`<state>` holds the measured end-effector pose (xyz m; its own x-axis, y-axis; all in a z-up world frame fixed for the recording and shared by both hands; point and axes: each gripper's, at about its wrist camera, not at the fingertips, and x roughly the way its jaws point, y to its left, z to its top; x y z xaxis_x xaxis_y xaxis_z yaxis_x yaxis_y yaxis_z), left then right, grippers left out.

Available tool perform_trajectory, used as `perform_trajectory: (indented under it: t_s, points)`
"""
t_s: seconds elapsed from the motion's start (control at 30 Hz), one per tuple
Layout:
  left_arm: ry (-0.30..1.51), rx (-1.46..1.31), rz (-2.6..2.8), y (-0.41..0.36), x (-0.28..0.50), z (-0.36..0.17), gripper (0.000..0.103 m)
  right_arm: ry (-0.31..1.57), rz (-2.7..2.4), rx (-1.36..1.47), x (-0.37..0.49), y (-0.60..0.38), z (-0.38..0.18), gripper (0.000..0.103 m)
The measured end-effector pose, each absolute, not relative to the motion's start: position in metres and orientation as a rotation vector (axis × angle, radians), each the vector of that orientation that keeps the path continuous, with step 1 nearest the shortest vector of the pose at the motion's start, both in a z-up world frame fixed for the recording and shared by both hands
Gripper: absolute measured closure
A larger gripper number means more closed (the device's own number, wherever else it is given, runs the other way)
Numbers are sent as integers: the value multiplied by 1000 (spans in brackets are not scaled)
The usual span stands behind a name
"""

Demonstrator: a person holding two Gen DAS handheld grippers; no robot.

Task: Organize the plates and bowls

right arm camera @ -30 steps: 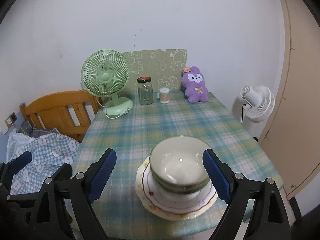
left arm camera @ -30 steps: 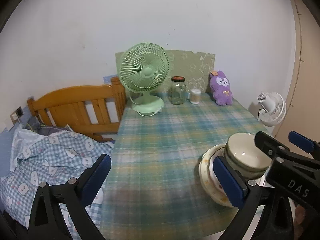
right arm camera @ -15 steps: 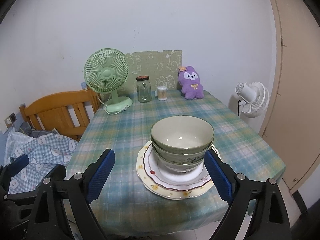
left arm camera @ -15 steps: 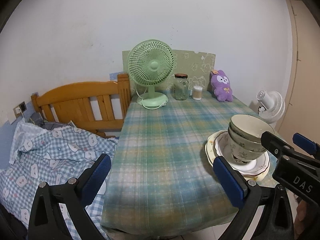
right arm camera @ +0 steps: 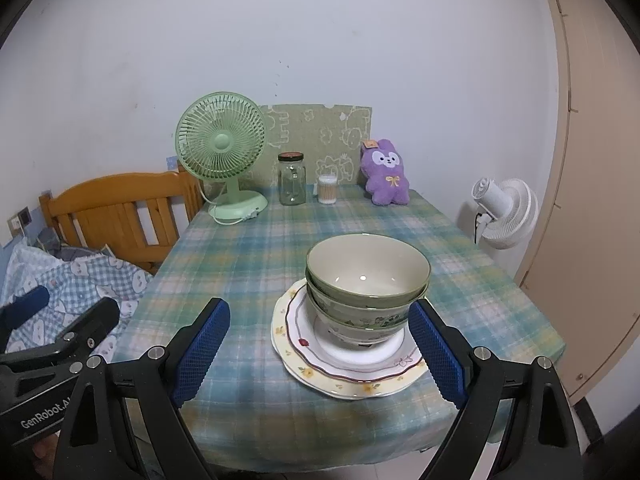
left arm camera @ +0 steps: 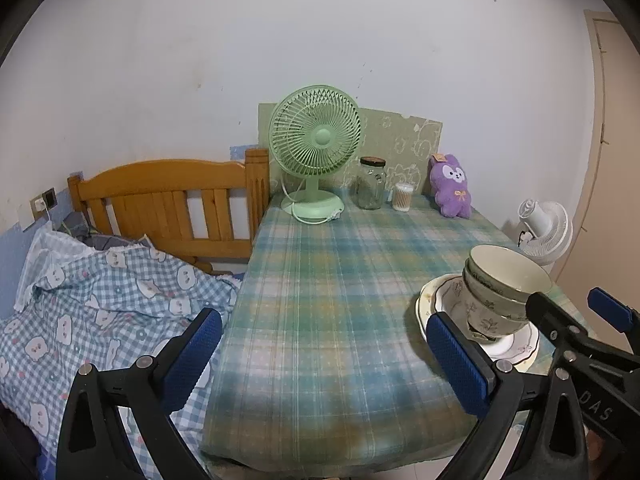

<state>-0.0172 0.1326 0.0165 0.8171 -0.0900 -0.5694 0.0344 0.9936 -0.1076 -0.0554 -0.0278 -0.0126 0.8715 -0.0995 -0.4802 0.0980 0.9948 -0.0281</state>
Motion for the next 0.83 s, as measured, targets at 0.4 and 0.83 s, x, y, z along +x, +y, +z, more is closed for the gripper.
perform_trajectory:
  t_s: [0.4, 0.83]
  points:
    - [622, -80, -57, 131, -17, 14, 0, 517, -103, 7, -54, -29, -17, 10]
    - [634, -81, -69, 126, -20, 13, 0, 538, -107, 15, -57, -39, -18, 10]
